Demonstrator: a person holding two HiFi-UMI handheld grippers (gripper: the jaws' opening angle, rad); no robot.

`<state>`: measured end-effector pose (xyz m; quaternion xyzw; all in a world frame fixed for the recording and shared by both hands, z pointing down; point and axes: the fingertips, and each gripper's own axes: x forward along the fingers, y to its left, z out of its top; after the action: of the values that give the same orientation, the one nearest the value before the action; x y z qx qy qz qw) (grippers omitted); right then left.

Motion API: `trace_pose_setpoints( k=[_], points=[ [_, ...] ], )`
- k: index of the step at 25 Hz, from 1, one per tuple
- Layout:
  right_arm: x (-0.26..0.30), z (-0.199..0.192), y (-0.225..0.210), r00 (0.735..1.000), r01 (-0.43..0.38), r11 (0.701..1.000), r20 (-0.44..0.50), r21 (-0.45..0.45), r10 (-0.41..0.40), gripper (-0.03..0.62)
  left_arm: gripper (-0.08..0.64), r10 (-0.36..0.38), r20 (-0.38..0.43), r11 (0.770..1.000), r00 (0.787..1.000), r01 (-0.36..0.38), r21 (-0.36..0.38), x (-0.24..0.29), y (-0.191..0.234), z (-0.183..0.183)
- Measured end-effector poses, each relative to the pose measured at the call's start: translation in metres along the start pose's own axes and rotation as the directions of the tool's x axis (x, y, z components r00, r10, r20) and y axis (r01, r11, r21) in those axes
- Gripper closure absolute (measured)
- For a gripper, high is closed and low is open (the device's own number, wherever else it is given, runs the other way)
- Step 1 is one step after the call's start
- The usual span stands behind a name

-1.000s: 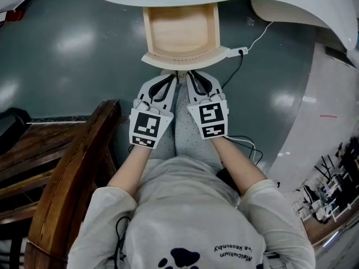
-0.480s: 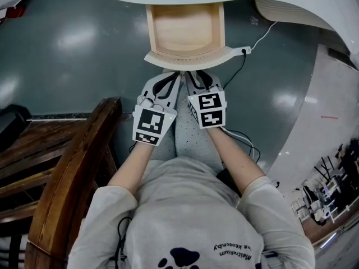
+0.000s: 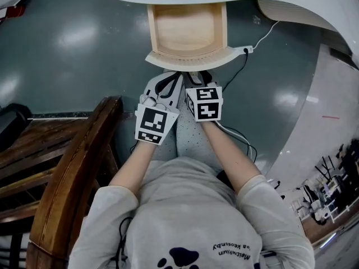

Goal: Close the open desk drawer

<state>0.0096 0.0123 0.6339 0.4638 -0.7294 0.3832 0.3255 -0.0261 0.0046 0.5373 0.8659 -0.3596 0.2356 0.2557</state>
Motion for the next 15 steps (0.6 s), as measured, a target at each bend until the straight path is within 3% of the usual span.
trace_pose_setpoints(
  k=[12,15],
  points=[
    [0.012,-0.005,-0.008,0.999,0.027,0.999,-0.038,0.037,-0.025,0.414,0.554,0.011,-0.018,1.000,1.000,-0.011,-0.003,0.004,0.005,-0.003],
    [0.014,-0.004,-0.003,0.999,0.015,1.000,-0.048,-0.014,-0.016,0.474,0.554,0.012,-0.022,1.000,1.000,-0.012,-0.012,0.004,0.005,-0.004]
  ],
)
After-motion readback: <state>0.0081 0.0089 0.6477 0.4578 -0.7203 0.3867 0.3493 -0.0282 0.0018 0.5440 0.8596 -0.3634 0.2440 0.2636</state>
